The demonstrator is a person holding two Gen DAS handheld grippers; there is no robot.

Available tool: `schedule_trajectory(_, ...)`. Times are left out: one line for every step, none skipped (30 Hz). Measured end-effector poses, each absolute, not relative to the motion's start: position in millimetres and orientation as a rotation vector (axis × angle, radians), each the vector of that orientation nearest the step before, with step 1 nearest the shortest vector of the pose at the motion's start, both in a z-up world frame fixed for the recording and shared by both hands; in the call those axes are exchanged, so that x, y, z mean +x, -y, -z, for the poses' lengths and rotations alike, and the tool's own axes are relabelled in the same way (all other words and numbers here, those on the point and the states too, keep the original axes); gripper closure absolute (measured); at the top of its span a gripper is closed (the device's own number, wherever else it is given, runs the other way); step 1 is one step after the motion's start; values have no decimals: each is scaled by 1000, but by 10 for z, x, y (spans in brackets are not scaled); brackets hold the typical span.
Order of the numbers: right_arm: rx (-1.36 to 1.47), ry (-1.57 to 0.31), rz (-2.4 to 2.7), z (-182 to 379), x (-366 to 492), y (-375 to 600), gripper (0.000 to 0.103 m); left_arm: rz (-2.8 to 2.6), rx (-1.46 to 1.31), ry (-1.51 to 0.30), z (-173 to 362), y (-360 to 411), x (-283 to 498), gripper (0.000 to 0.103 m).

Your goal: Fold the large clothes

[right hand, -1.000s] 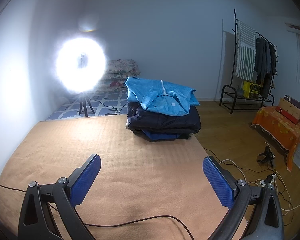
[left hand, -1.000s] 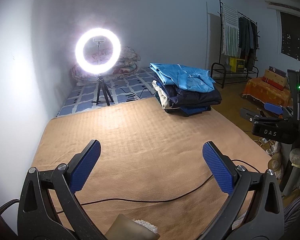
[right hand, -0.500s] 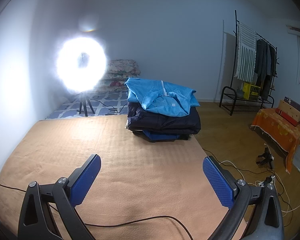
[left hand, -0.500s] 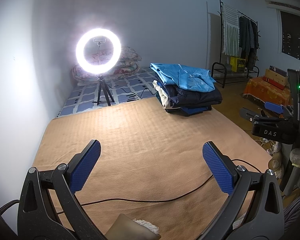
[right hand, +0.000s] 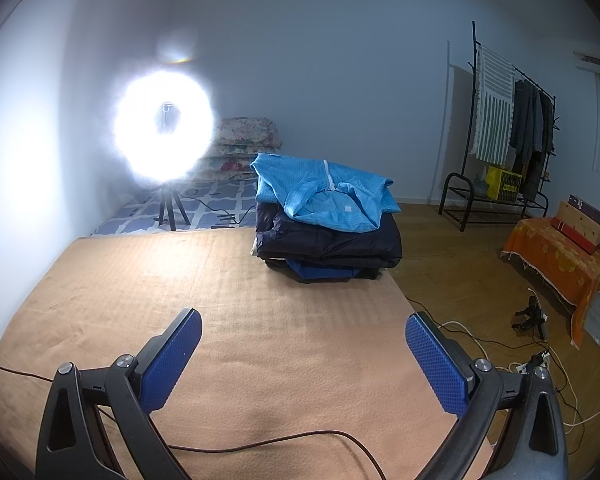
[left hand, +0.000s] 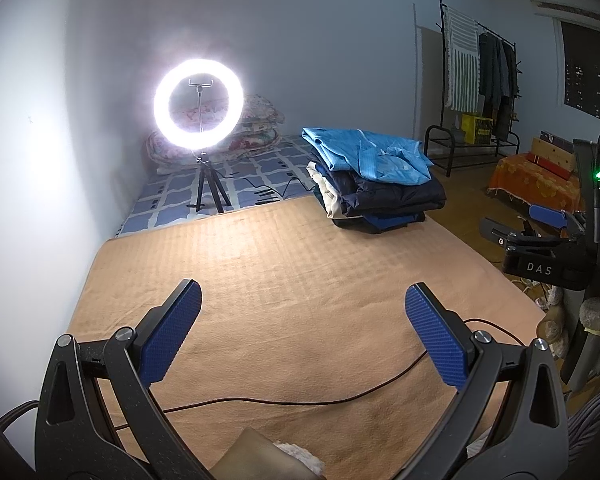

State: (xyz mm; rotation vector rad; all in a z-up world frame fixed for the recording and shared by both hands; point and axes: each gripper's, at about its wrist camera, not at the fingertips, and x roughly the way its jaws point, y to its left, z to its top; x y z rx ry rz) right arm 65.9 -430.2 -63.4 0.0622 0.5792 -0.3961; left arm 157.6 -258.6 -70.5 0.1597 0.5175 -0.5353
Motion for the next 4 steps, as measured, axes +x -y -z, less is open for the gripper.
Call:
schedule_trajectory(61, -581, 396, 635, 656, 4303, 0, 535, 159, -514, 705, 2581, 1571, 0)
schedule_trajectory(61, -581, 396, 636, 660, 4303, 0, 531, 158, -509, 703, 2574, 1577, 0)
schedule_trajectory(60, -582, 395, 637, 660, 4303, 0, 527, 157, -507, 704, 2574, 1568, 0)
schedule_trajectory(59, -582, 394, 638, 667, 4301, 0, 522, 155, -506, 702, 2572, 1561, 0)
